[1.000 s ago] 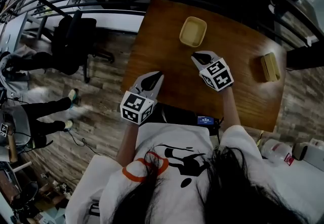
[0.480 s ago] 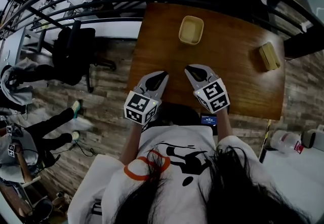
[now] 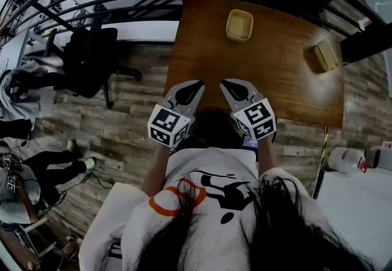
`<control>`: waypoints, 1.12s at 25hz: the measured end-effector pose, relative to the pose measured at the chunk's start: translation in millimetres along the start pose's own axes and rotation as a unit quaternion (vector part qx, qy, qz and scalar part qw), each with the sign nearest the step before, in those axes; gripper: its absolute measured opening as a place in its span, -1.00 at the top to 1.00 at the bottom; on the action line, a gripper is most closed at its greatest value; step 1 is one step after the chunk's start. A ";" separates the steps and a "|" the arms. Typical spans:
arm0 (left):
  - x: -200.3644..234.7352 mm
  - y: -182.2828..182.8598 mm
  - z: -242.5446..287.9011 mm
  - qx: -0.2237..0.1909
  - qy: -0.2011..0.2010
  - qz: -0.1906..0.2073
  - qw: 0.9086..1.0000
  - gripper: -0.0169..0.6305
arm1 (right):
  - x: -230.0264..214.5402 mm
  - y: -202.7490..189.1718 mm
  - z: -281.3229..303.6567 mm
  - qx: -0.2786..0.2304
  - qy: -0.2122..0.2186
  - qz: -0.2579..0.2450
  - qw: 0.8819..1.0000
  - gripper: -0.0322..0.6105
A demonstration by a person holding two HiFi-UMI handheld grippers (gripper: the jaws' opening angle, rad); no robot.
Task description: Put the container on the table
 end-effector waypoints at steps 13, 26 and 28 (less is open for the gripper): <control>-41.8 -47.6 -86.5 0.002 -0.053 0.001 0.999 0.95 | 112.3 -28.5 -31.0 -0.009 -0.023 0.058 0.998 0.83; -56.8 -50.8 -119.1 -0.022 -0.033 -0.006 0.999 0.94 | 132.8 -48.4 -61.5 -0.024 -0.014 0.124 0.992 0.84; -57.4 -50.9 -121.9 -0.026 -0.026 -0.011 0.999 0.95 | 134.1 -49.2 -67.6 -0.025 -0.016 0.122 0.992 0.84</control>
Point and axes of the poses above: the fingertips, and each gripper's own axes: z forward along the fingers, x to its left, y out of its top, the point moved 5 cm from there along -z, backward along the fingers, and after that the axes turned 3 degrees about x, right-handed, at the moved point
